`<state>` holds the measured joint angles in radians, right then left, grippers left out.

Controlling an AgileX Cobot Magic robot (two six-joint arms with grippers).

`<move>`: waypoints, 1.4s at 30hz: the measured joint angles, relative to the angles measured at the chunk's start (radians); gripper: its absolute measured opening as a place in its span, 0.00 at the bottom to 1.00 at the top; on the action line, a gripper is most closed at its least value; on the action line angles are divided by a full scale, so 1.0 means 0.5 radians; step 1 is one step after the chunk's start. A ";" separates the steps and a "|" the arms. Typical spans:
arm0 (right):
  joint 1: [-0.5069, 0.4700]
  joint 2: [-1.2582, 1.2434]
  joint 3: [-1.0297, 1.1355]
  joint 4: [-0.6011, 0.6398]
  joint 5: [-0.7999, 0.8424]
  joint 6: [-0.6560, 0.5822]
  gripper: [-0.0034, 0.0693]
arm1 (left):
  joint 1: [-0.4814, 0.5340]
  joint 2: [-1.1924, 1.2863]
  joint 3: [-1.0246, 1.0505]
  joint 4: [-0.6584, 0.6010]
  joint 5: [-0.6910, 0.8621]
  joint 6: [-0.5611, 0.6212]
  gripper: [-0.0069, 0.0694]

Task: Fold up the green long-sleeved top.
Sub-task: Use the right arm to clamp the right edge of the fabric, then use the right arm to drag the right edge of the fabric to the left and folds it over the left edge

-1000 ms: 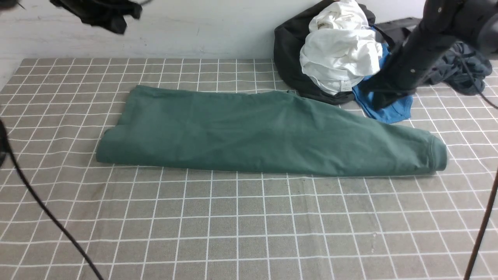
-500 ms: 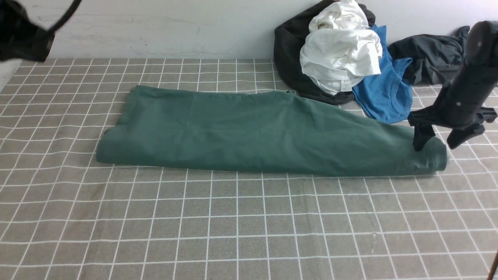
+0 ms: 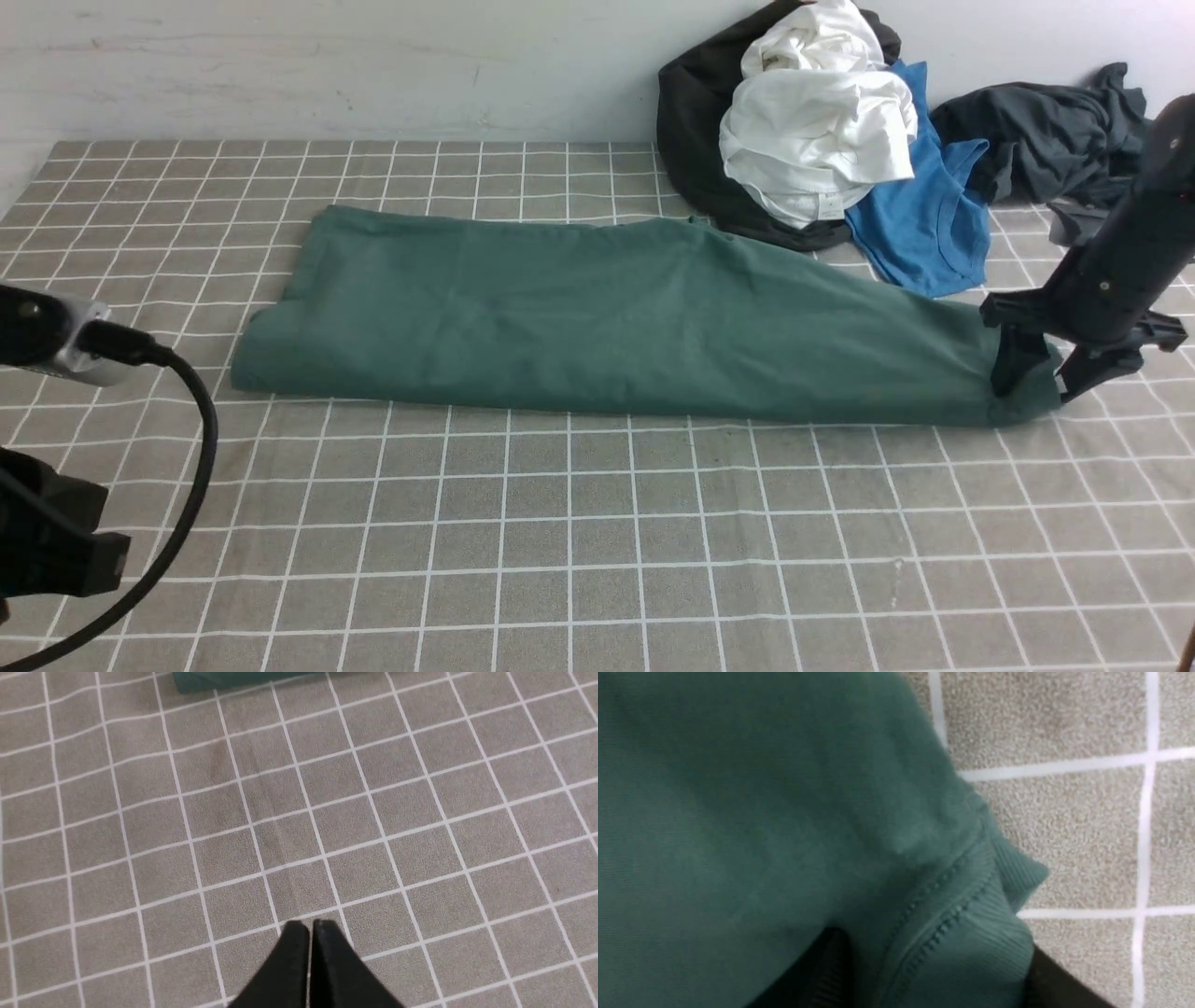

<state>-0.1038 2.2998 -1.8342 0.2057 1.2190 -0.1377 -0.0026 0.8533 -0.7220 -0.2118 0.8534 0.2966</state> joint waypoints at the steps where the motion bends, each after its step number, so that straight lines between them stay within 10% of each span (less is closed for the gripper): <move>1: 0.000 0.000 -0.001 0.027 0.000 -0.011 0.41 | 0.000 0.013 0.002 0.000 -0.011 0.000 0.08; 5: 0.003 0.001 -0.024 0.083 0.009 -0.092 0.11 | 0.000 0.054 0.006 0.000 -0.054 0.000 0.08; 16: 0.028 -0.391 -0.337 -0.605 0.038 -0.134 0.06 | 0.000 0.130 0.009 -0.020 -0.093 0.000 0.08; 27: 0.523 -0.526 -0.466 0.431 0.019 -0.060 0.06 | 0.000 0.169 0.009 -0.322 -0.144 0.079 0.08; 42: 1.331 0.163 -0.466 1.244 -1.009 -0.274 0.08 | 0.000 0.169 0.018 -0.347 -0.144 0.107 0.08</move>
<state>0.5614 2.3815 -2.0672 0.8275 0.7144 -0.2746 -0.0026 0.9378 -0.7131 -0.3855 0.7812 0.3499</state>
